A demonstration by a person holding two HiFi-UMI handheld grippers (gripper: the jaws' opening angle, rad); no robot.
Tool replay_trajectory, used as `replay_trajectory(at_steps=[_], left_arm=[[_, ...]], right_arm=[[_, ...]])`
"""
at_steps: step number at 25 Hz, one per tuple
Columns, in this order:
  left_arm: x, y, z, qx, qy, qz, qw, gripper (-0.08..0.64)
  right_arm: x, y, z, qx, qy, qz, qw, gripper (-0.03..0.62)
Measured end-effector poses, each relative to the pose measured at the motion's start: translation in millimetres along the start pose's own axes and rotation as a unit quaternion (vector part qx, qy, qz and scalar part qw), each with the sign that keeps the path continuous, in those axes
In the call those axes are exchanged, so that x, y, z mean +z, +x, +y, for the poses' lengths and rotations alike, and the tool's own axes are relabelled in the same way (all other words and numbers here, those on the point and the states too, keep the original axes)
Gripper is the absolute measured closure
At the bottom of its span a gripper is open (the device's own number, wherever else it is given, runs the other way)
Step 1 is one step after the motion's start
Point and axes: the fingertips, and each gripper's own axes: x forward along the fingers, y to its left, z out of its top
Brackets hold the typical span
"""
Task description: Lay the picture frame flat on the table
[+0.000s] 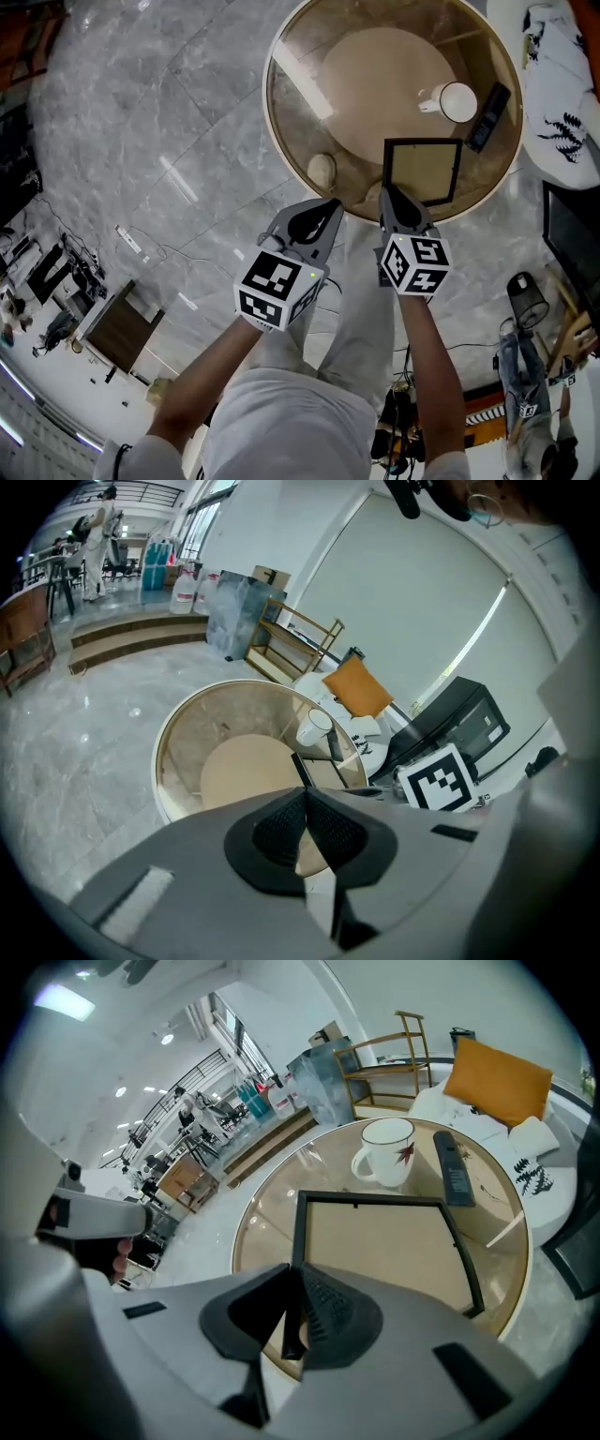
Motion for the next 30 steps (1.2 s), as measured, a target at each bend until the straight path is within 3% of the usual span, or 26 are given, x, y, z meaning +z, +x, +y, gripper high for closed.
replay_trajectory(at_steps=[7,17,30], left_arm=[[-15.9,6.7,19.3,0.012,-0.009,0.011,0.9998,0.555],[-24.5,15.9,30.9,0.014,-0.027,0.016,0.9994,0.555],[-21.4,2.0,27.3,0.016,-0.016,0.012,0.9997,0.555]], right_arm=[[-11.6,34.3,-12.2,-0.019,-0.02,0.027,0.999,0.557],[-34.6,73.2,-27.8,-0.076,-0.034,0.083,0.993,0.557],[-38.2,67.7,-26.3,-0.062,0.006,0.086,0.994,0.541]])
